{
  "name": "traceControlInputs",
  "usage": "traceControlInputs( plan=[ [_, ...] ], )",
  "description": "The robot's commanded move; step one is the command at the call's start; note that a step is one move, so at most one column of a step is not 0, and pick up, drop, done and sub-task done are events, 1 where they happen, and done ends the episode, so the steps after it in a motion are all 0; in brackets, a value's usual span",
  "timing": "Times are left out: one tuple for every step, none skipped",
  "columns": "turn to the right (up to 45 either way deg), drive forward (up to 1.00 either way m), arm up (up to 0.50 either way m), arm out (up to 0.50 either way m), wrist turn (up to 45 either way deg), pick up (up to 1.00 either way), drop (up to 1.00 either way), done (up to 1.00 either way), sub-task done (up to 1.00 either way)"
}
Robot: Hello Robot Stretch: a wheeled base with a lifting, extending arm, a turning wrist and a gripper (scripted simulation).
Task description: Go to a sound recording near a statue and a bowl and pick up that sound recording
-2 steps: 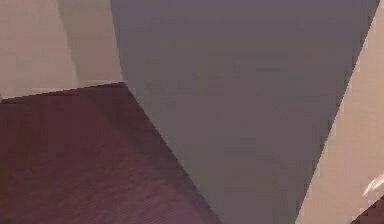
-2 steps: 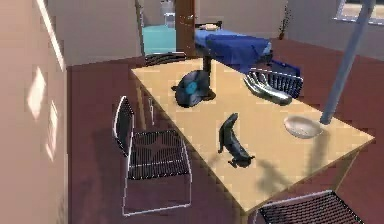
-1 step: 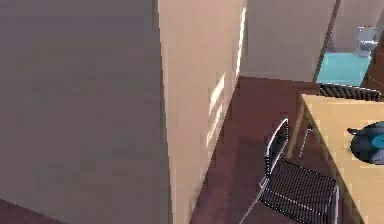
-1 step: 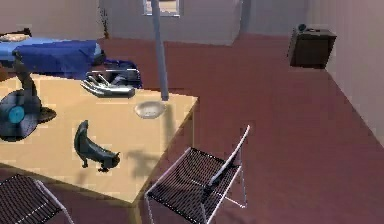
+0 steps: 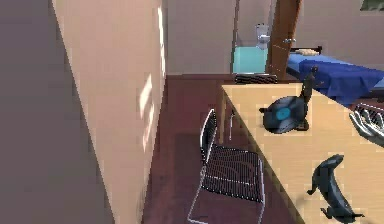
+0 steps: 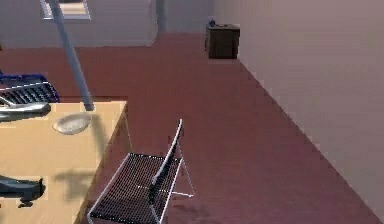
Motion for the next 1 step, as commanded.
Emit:
traceControlInputs(
  plan=[
    [0.0, 0.75, 0.00, 0.00, 0.0, 0.00, 0.00, 0.00, 0.00]
  ],
)
